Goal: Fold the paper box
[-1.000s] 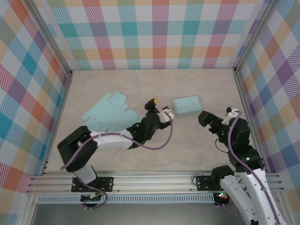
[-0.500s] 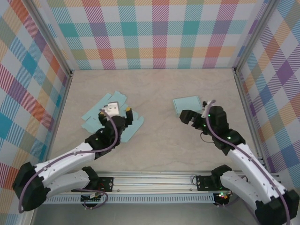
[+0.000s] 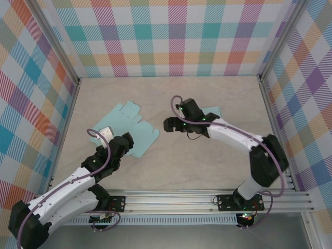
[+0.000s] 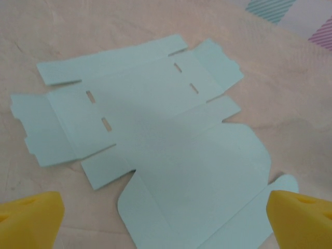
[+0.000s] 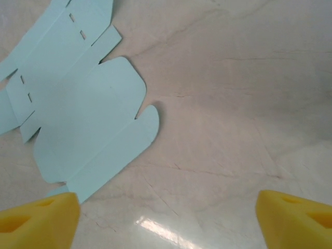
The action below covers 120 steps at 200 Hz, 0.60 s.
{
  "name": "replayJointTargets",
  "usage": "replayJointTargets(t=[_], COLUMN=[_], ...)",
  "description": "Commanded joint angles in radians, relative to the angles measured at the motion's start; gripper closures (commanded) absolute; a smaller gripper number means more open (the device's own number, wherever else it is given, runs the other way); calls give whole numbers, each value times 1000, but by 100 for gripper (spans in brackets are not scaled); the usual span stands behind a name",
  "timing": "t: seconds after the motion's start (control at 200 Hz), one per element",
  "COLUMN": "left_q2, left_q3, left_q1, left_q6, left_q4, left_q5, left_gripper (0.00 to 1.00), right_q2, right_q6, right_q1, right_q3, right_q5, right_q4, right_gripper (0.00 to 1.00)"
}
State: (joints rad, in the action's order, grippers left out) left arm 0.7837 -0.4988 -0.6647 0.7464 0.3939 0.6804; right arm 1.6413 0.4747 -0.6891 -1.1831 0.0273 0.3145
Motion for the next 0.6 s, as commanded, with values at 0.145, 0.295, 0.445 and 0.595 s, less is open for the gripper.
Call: replayJointTargets(t=[0.145, 0.295, 0.445, 0.595], left_q2=[18, 9, 8, 36], left_q3=[38, 37, 38, 34], left_q1=[14, 14, 16, 17], left_q6=[67, 58, 49, 45], left_q4=[16, 28, 17, 6], left_q5=[-93, -77, -70, -73], left_gripper=[0, 0, 0, 0], right_q2=[303, 402, 467, 511], right_q6=[-99, -91, -69, -64], right_q1=[2, 4, 12, 15], right_q3=[-249, -313, -332, -356], right_q5=[169, 206, 249, 275], right_q4=[43, 53, 35, 30], right_gripper=[39, 45, 45, 45])
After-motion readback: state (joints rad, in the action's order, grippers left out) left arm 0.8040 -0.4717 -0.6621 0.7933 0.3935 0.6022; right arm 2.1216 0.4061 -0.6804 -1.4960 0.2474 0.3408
